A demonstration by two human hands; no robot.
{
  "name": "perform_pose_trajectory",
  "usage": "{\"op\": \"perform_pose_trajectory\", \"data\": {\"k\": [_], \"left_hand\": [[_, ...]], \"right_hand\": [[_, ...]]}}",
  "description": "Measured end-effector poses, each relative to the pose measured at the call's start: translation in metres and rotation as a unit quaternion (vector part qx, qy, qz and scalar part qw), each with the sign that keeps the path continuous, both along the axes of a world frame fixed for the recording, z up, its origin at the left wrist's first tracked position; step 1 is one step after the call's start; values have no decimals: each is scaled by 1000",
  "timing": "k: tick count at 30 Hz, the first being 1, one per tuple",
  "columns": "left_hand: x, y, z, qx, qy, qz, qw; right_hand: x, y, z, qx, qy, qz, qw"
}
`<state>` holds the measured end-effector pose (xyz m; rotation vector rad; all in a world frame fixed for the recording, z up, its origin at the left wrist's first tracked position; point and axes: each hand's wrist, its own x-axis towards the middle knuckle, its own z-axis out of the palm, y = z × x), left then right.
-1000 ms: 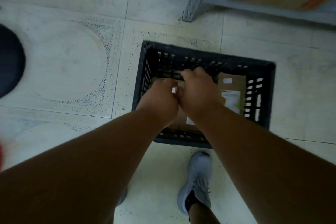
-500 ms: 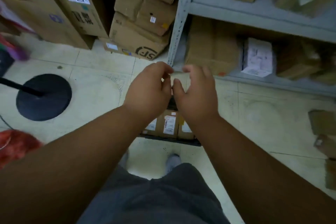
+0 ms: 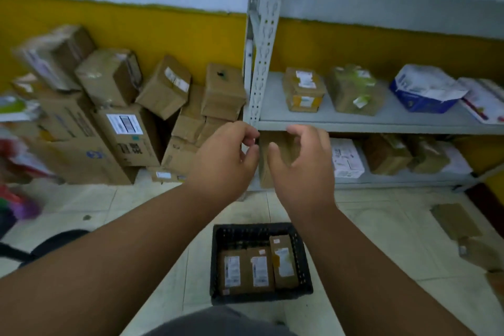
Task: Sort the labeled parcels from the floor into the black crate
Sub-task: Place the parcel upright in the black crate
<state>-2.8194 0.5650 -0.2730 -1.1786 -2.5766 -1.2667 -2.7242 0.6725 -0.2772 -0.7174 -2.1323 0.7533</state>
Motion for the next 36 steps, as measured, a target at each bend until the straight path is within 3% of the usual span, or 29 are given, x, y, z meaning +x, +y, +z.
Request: {"op": "perform_pose_trajectory", "data": {"k": [9, 23, 28, 36], "left_hand": [[19, 23, 64, 79, -38, -145, 986], [226, 187, 110, 115, -62, -343, 930], [328, 258, 107, 109, -80, -403, 905], [407, 337, 73, 84, -99, -430, 894]], "right_hand": [[47, -8, 71, -5, 43, -114, 993], [273, 102, 129, 51, 31, -309, 949], [379, 150, 130, 58, 11, -367, 929], [464, 225, 102, 14, 20, -384, 923]]}}
